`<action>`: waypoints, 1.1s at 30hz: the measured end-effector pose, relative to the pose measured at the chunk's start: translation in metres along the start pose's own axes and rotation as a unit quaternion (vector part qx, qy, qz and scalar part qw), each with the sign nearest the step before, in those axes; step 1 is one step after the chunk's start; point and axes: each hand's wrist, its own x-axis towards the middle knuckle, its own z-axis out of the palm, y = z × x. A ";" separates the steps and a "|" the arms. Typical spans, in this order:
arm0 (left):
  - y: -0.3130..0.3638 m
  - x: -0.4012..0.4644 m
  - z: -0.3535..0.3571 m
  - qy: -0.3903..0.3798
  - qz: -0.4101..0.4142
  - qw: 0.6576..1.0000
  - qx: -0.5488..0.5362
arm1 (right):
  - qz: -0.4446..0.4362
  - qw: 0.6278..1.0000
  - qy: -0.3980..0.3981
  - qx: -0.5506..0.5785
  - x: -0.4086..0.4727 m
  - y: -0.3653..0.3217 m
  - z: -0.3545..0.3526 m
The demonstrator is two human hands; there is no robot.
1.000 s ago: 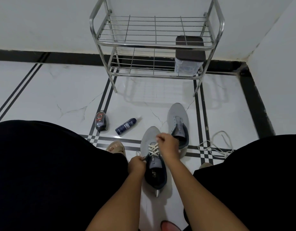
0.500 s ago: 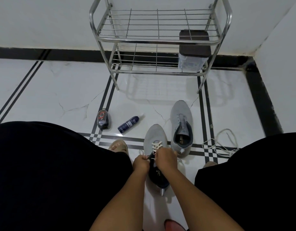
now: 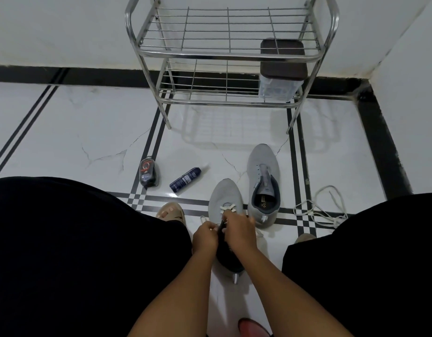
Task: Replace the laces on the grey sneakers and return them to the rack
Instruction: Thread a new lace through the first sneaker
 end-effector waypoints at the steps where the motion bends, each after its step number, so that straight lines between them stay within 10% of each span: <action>1: 0.000 0.002 0.001 -0.006 -0.002 1.000 0.005 | -0.003 1.000 -0.004 0.007 0.000 0.003 -0.001; 7: 0.004 0.004 0.003 -0.012 -0.035 0.999 0.032 | 0.056 0.997 0.033 -0.050 -0.006 0.020 -0.011; 14: 0.005 0.003 0.005 0.029 -0.078 0.996 -0.015 | 0.298 0.927 -0.216 0.068 -0.021 0.045 -0.004; 25: 0.065 -0.002 -0.076 0.333 -0.050 0.884 -0.326 | 0.279 0.931 -0.211 0.105 -0.018 0.039 -0.008; 33: 0.019 0.000 -0.019 -0.010 -0.017 0.998 0.060 | 0.156 0.979 -0.067 0.116 -0.001 0.030 -0.014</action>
